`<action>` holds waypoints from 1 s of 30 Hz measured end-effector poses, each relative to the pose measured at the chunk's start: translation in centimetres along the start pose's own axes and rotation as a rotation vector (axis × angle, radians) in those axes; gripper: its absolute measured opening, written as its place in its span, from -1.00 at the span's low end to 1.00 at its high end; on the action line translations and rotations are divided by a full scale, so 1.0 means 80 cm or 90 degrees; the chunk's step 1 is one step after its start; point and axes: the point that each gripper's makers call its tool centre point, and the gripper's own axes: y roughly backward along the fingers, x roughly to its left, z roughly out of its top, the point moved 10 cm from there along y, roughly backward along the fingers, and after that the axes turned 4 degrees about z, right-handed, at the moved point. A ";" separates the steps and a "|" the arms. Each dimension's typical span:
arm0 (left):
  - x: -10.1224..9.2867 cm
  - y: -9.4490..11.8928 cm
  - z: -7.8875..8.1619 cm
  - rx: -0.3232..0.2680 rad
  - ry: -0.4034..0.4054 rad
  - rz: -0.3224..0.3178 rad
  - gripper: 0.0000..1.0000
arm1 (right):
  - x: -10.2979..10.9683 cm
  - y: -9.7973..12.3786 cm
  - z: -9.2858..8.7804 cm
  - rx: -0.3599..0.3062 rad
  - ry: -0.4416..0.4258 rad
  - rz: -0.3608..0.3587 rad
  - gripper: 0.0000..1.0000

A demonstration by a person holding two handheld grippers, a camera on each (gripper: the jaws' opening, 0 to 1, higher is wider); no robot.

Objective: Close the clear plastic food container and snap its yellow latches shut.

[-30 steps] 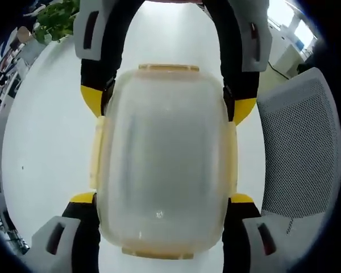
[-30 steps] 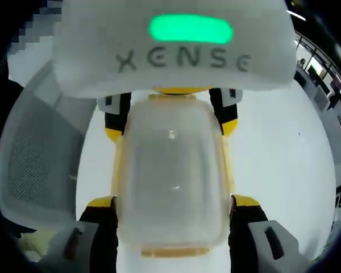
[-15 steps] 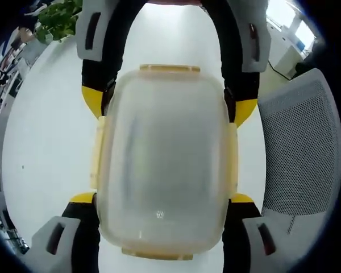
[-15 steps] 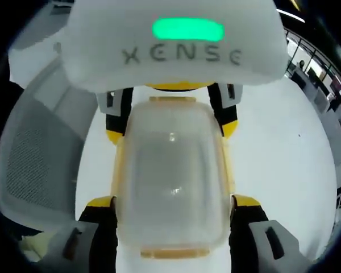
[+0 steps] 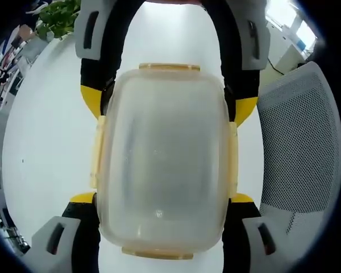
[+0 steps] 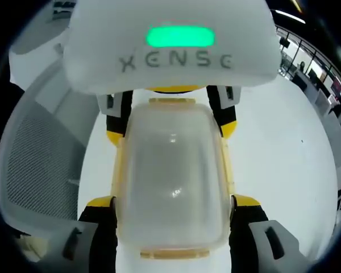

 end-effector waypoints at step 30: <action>-0.005 0.009 -0.040 -0.035 0.001 -0.005 0.83 | 0.007 -0.024 0.037 0.021 -0.012 -0.002 0.68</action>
